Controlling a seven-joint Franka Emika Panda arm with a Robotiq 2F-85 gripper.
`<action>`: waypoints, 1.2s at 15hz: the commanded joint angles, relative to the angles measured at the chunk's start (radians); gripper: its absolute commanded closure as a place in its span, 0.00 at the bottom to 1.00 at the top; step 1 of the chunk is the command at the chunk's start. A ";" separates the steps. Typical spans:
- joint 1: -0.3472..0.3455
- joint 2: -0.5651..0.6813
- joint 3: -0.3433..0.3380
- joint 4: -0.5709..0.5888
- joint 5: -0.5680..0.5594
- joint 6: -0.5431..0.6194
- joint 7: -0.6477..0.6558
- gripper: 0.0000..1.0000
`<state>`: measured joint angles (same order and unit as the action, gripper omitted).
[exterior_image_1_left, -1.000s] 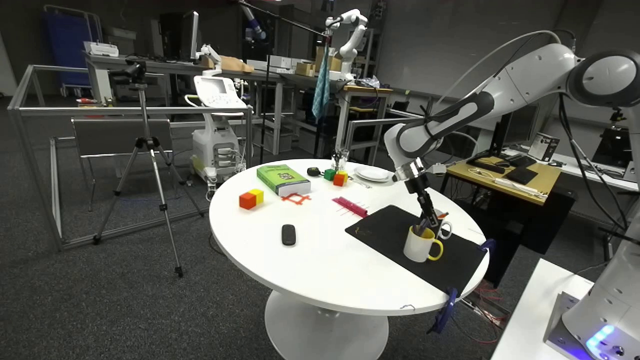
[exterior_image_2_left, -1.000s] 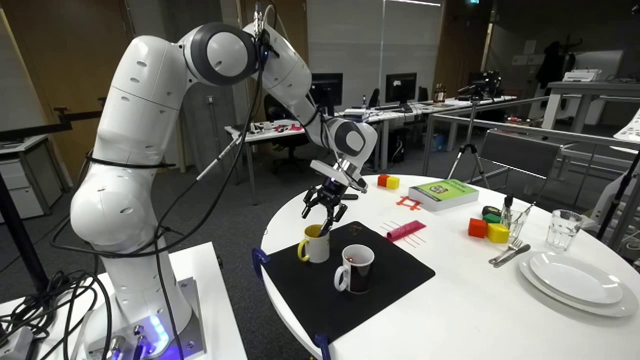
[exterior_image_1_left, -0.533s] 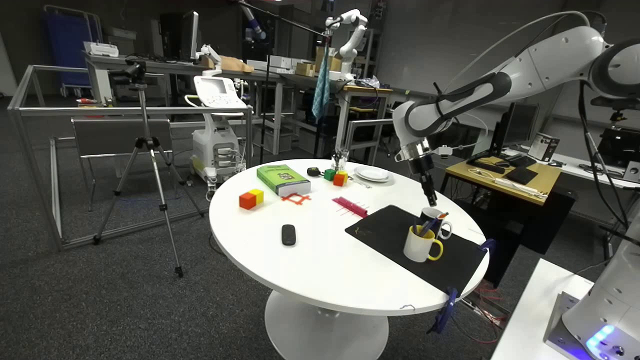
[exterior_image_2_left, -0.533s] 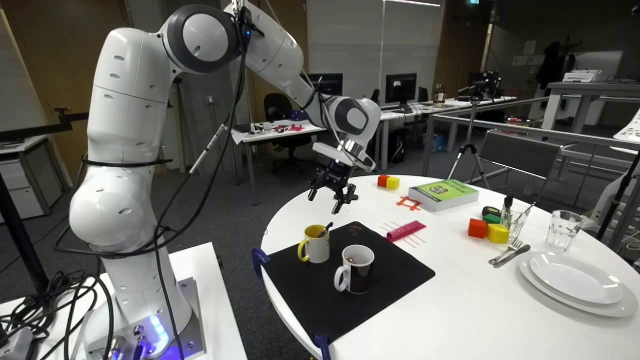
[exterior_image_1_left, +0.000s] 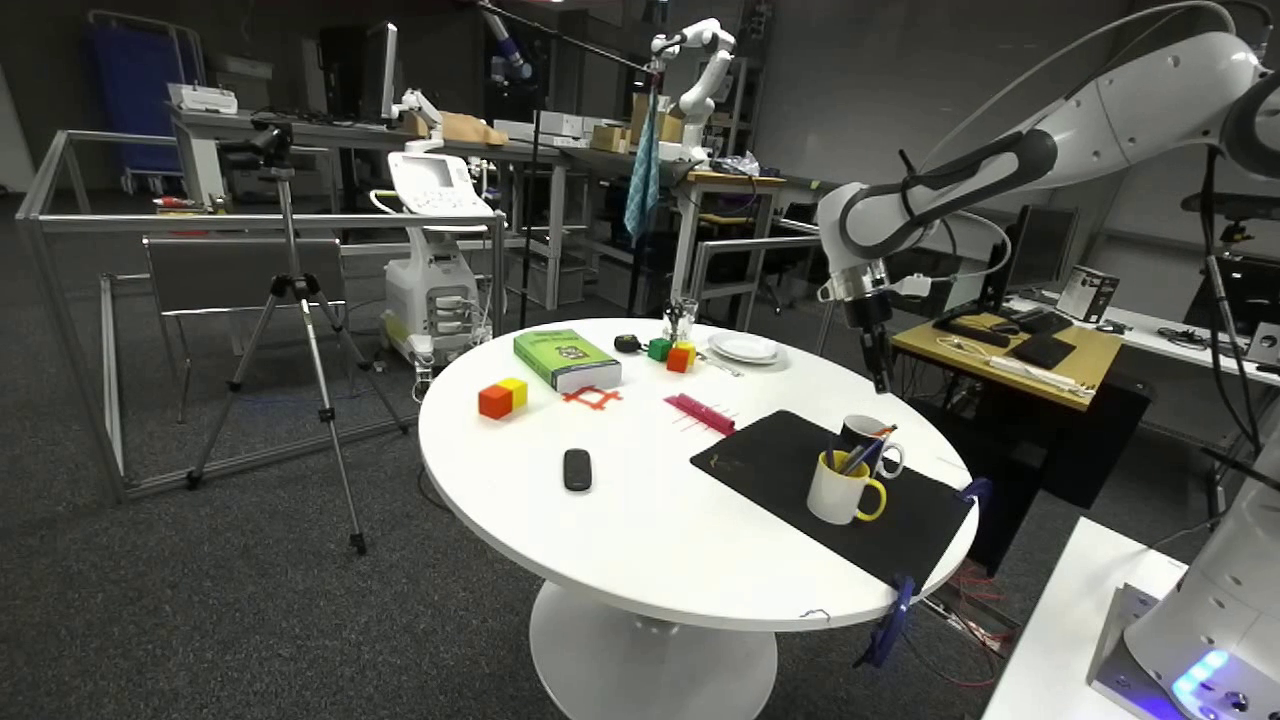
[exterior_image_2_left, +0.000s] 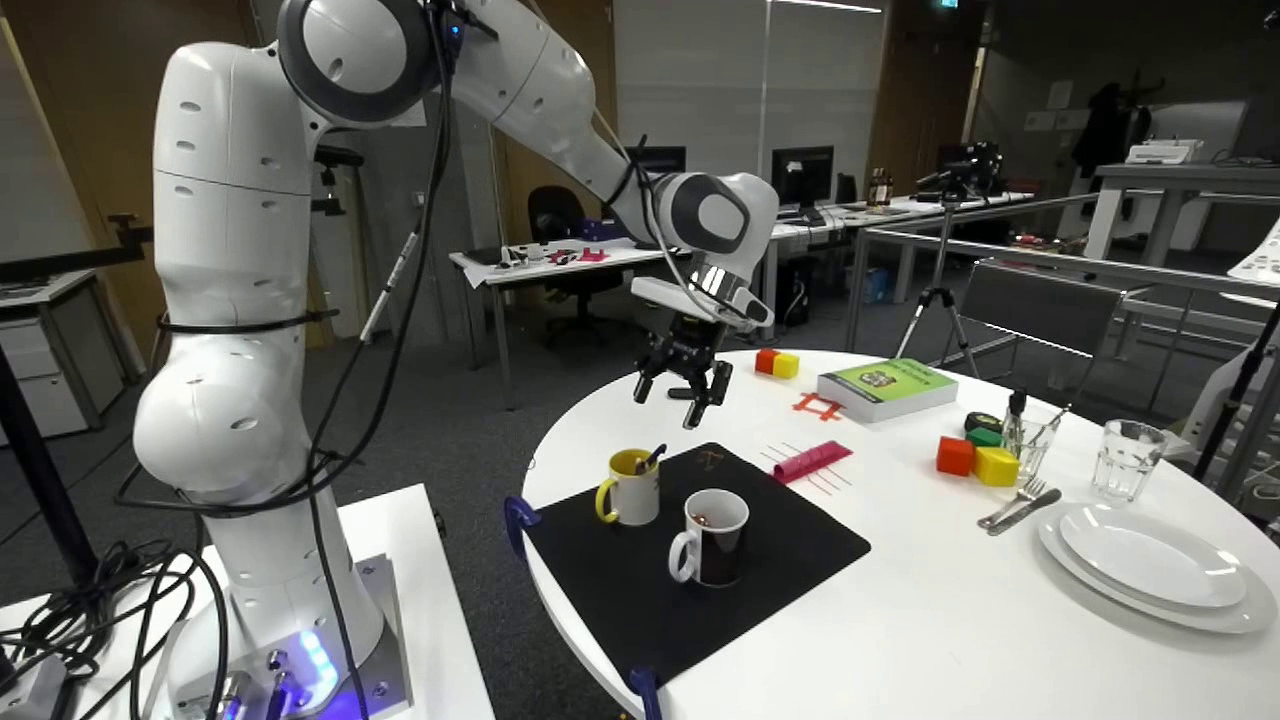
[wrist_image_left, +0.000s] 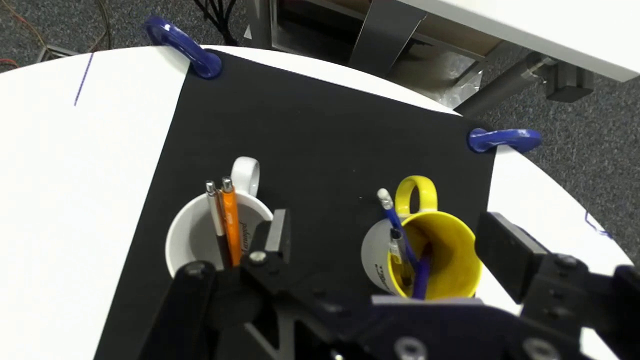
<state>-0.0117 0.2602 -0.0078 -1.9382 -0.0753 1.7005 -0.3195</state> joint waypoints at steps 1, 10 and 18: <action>-0.048 -0.058 -0.027 -0.092 -0.005 0.095 0.010 0.00; -0.125 -0.009 -0.070 -0.120 0.030 0.210 -0.022 0.00; -0.129 0.046 -0.059 -0.107 0.094 0.193 -0.012 0.00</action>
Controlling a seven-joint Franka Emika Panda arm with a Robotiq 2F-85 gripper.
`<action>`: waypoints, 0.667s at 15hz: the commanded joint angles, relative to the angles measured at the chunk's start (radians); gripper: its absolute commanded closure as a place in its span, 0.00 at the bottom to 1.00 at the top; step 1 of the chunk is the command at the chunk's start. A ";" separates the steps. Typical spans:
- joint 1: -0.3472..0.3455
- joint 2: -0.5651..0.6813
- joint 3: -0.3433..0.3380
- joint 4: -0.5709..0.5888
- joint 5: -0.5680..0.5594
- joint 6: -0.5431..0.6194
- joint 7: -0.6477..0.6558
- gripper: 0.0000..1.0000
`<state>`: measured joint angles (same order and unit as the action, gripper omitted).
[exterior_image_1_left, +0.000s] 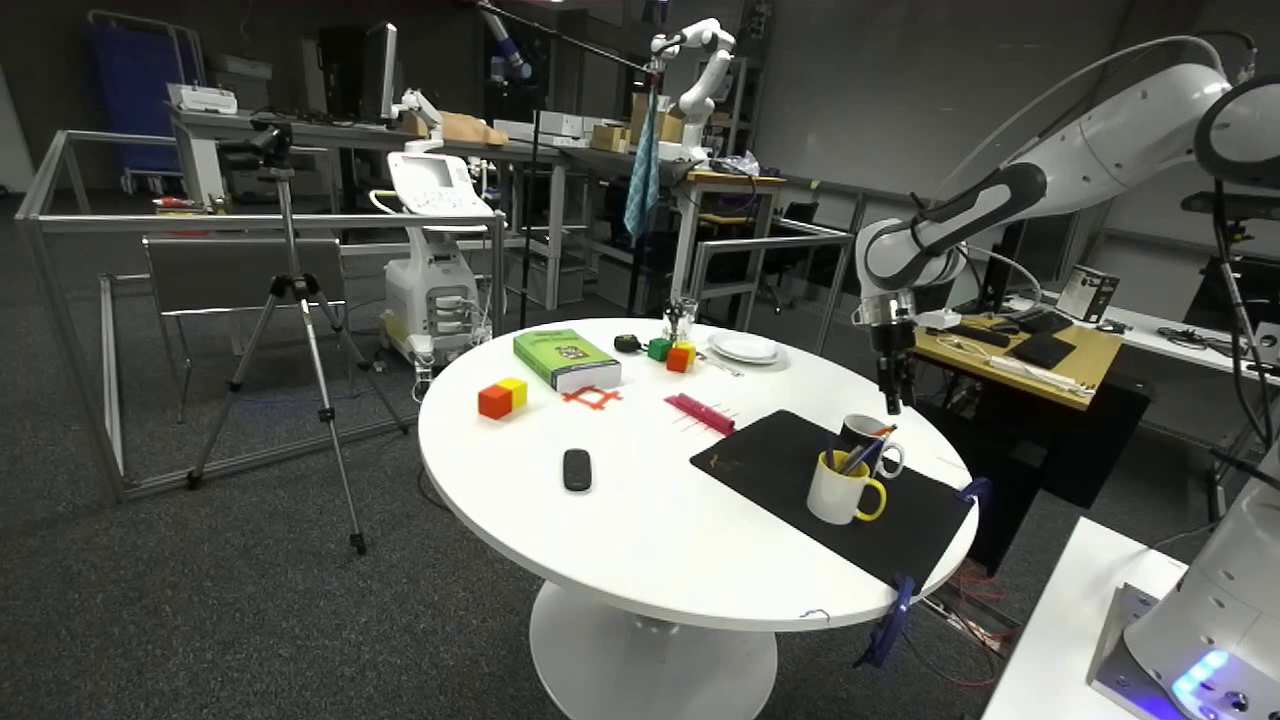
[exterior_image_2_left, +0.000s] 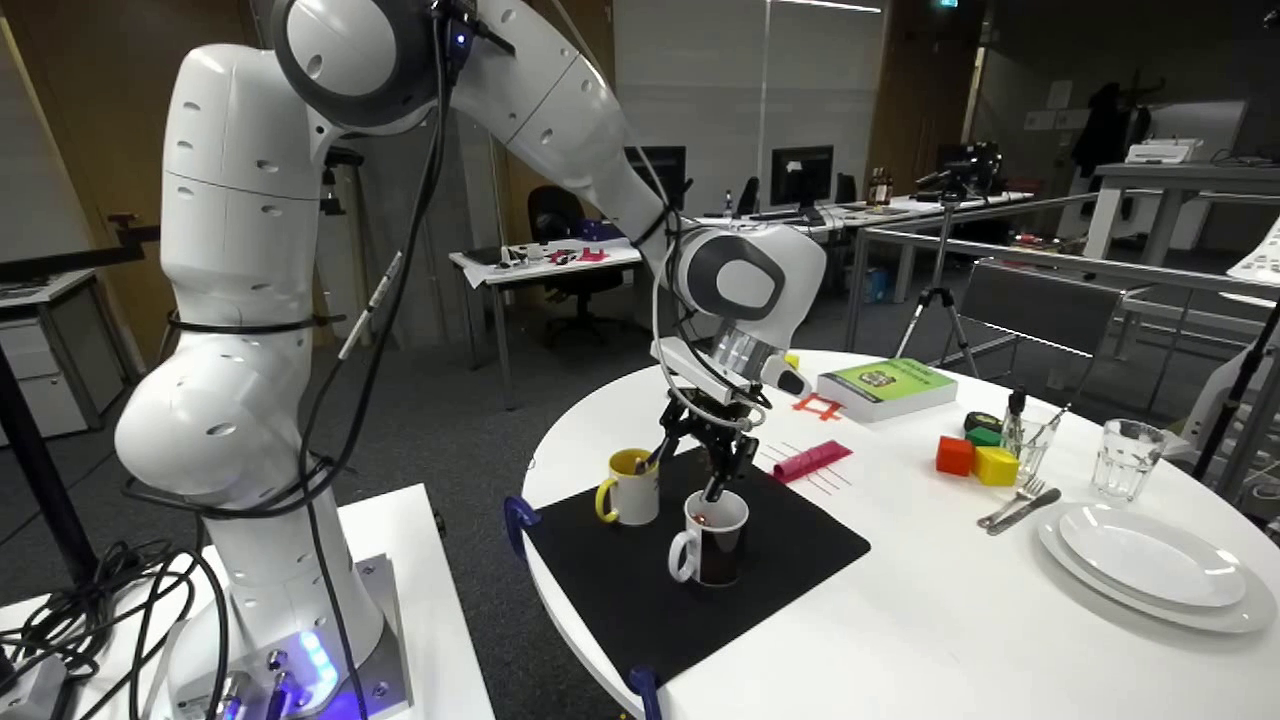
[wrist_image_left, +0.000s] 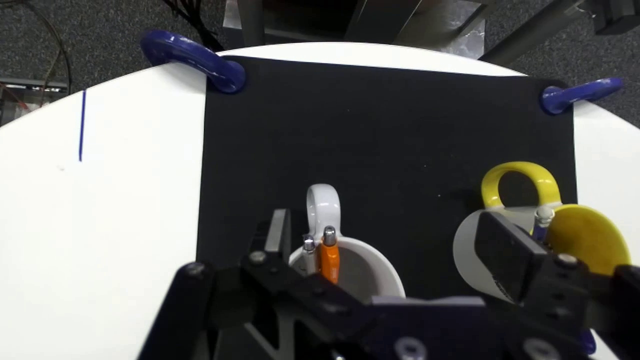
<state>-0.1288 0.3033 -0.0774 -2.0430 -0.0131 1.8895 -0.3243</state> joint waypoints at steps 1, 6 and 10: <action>-0.012 0.007 0.013 -0.003 0.037 0.003 -0.009 0.00; -0.008 0.019 0.021 -0.008 0.038 0.012 -0.010 0.00; -0.005 0.022 0.029 -0.015 0.029 0.028 -0.020 0.00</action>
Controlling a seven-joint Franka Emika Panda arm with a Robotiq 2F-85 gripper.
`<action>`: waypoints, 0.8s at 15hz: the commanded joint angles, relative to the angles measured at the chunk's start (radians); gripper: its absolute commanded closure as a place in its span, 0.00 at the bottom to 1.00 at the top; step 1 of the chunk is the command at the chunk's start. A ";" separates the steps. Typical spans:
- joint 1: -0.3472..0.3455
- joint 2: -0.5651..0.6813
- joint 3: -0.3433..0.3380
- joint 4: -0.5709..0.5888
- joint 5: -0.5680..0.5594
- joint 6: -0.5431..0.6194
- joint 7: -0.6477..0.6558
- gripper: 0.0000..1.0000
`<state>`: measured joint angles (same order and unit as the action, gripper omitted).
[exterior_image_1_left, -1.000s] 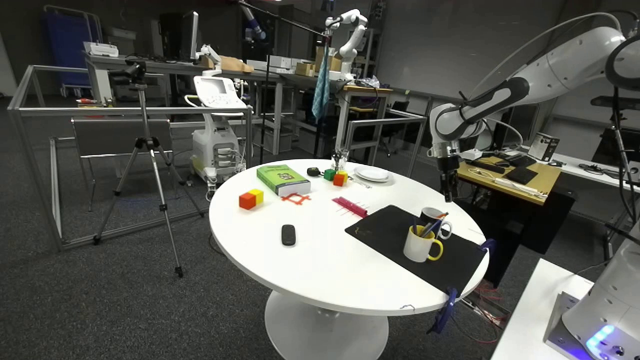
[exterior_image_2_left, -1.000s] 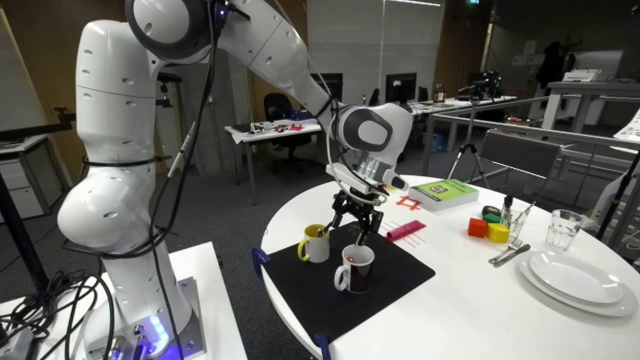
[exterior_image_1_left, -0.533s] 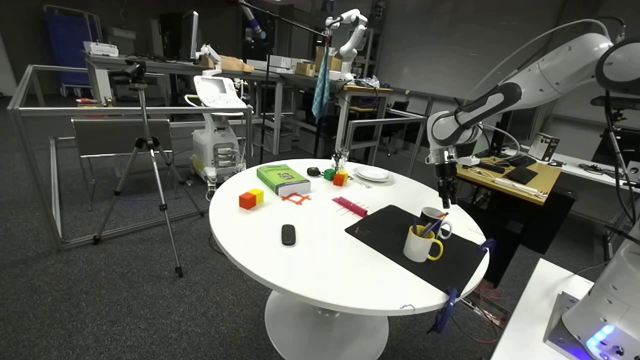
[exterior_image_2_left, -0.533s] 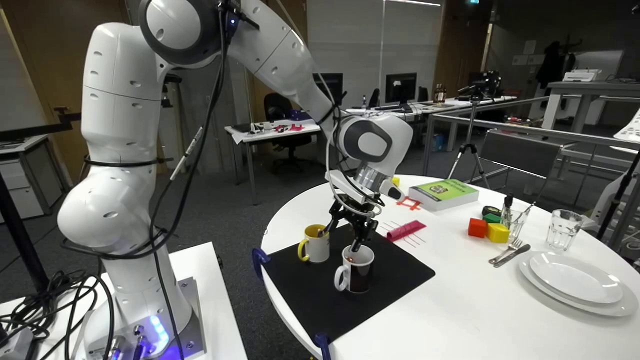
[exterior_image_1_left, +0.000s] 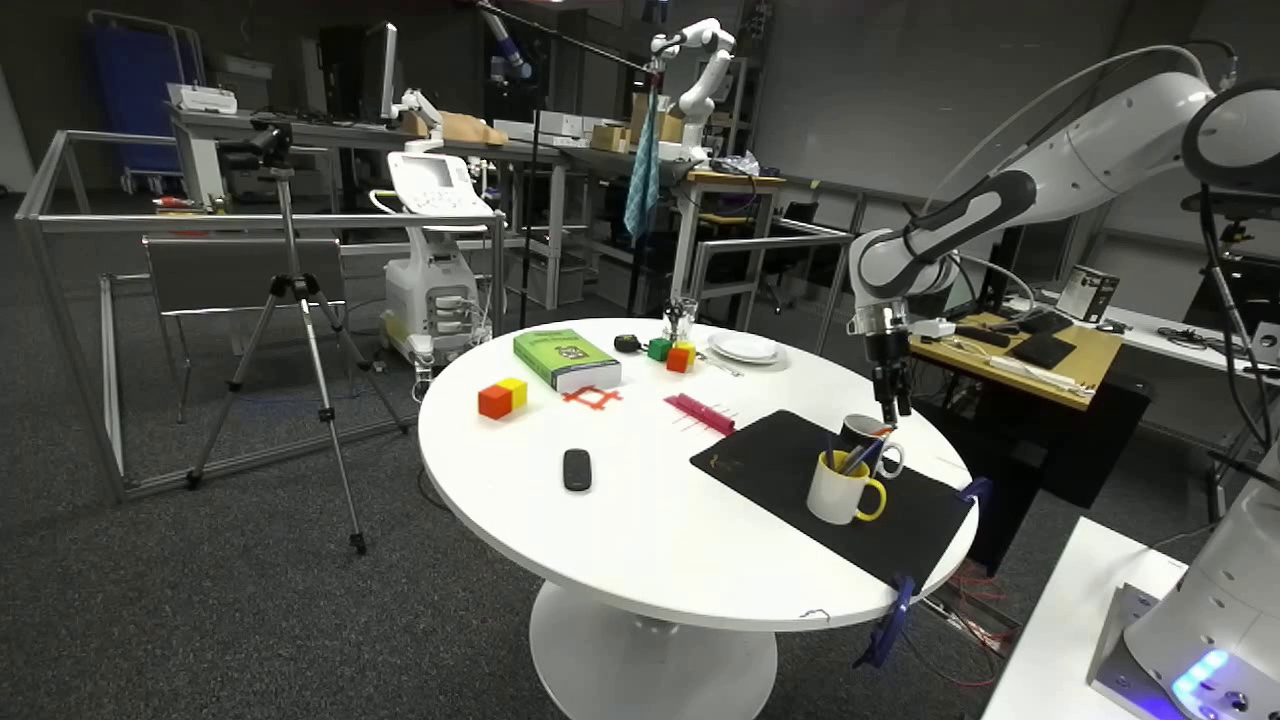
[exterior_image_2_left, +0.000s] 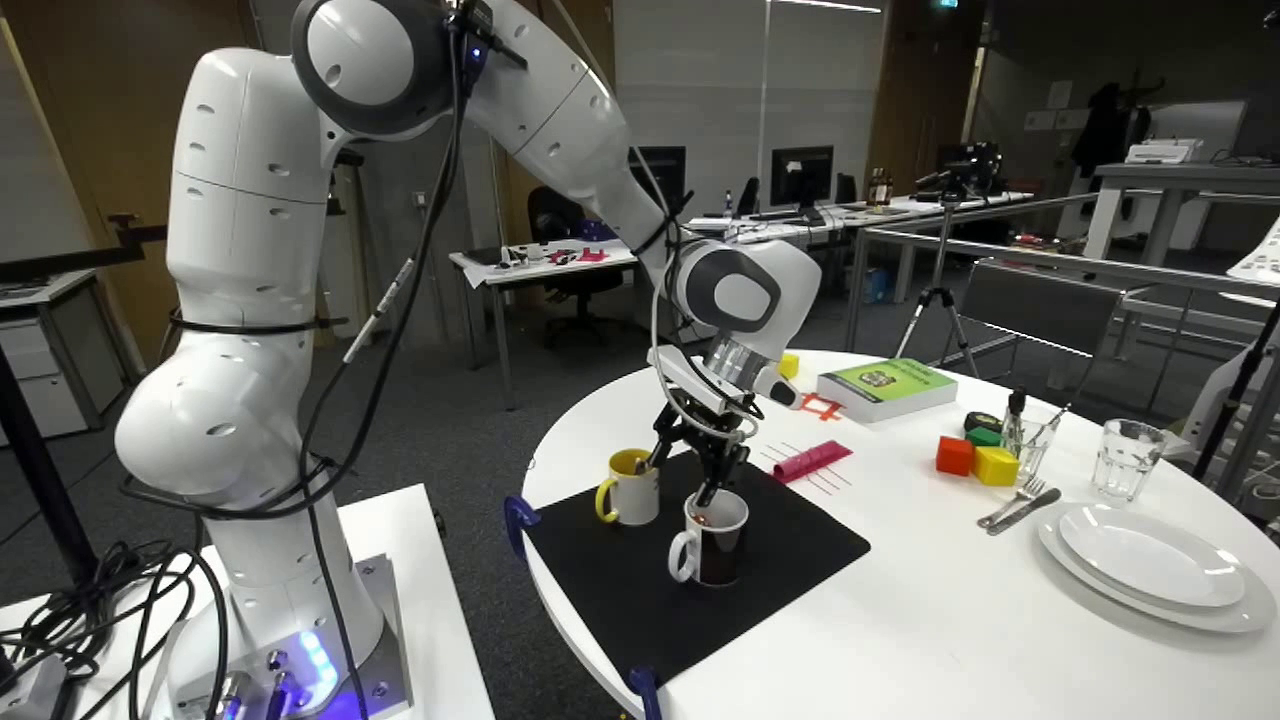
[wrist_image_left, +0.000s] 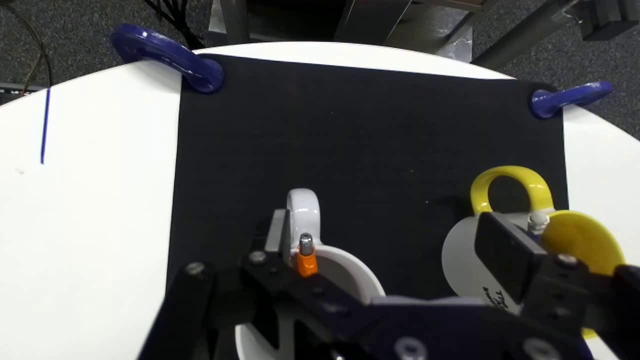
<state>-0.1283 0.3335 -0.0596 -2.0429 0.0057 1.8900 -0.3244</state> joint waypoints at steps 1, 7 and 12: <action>-0.005 -0.007 0.015 -0.016 0.010 0.032 -0.028 0.00; -0.004 0.002 0.032 -0.033 -0.008 0.090 -0.084 0.00; -0.006 0.008 0.039 -0.057 -0.014 0.172 -0.130 0.00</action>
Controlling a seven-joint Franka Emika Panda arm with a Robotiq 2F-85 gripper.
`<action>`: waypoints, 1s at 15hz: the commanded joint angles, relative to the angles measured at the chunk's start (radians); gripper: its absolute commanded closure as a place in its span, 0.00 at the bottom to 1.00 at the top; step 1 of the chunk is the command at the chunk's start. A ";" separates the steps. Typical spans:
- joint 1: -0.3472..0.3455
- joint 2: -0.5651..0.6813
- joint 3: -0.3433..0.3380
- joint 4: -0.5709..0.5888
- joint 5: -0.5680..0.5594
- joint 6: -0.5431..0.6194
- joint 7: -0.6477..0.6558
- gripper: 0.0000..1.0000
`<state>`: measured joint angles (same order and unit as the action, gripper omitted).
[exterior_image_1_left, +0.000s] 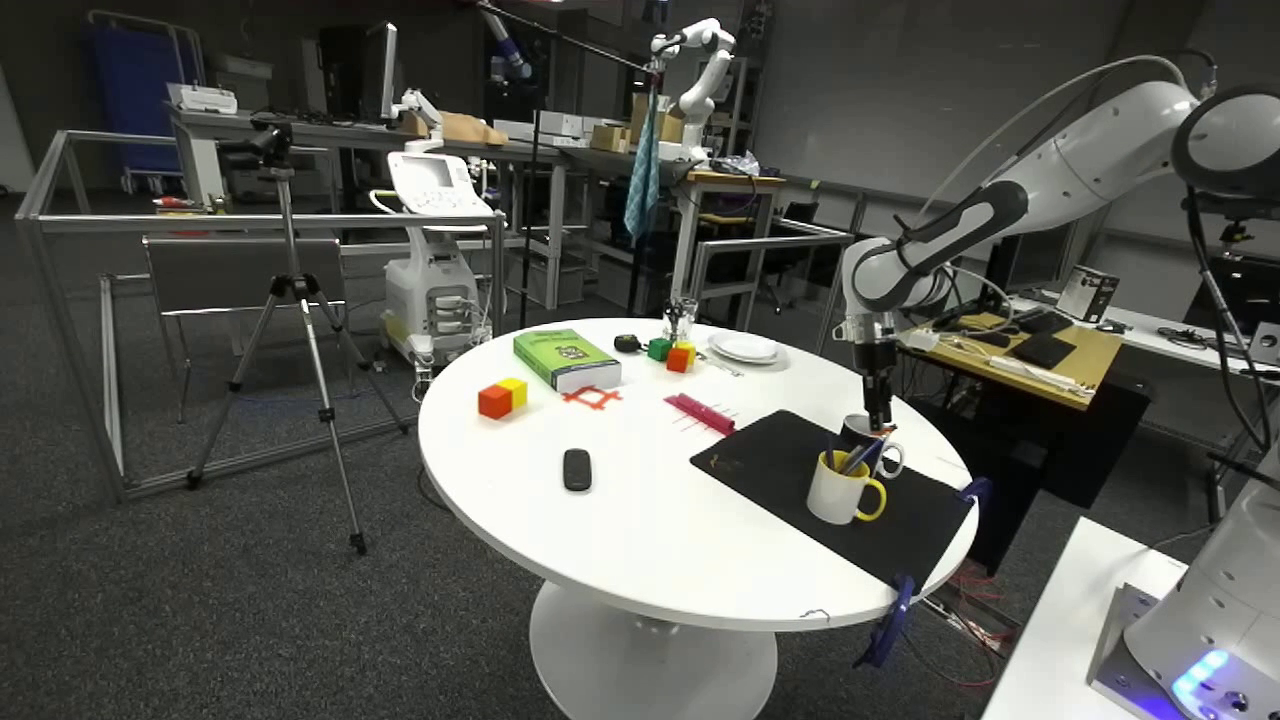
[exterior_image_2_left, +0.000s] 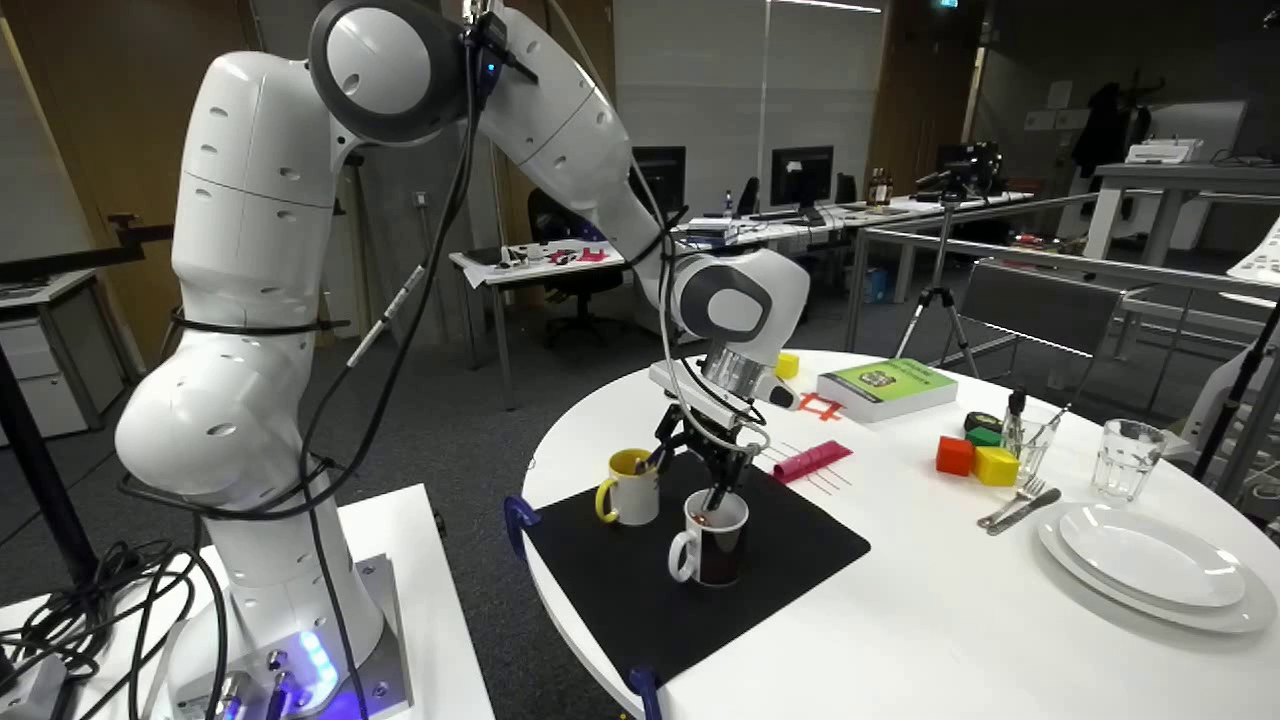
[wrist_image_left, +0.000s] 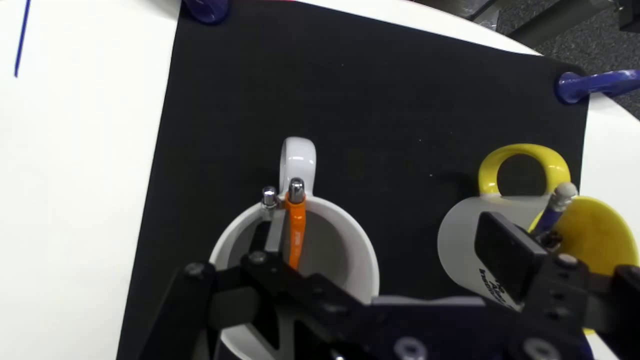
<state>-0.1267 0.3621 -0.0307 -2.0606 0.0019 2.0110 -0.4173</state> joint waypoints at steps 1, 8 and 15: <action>-0.008 -0.022 0.012 -0.044 -0.007 0.055 -0.046 0.00; -0.004 -0.046 0.022 -0.062 -0.016 0.043 -0.075 0.00; -0.001 -0.059 0.021 -0.078 -0.034 0.039 -0.098 0.00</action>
<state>-0.1236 0.3505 -0.0139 -2.0894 -0.0078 2.0341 -0.4882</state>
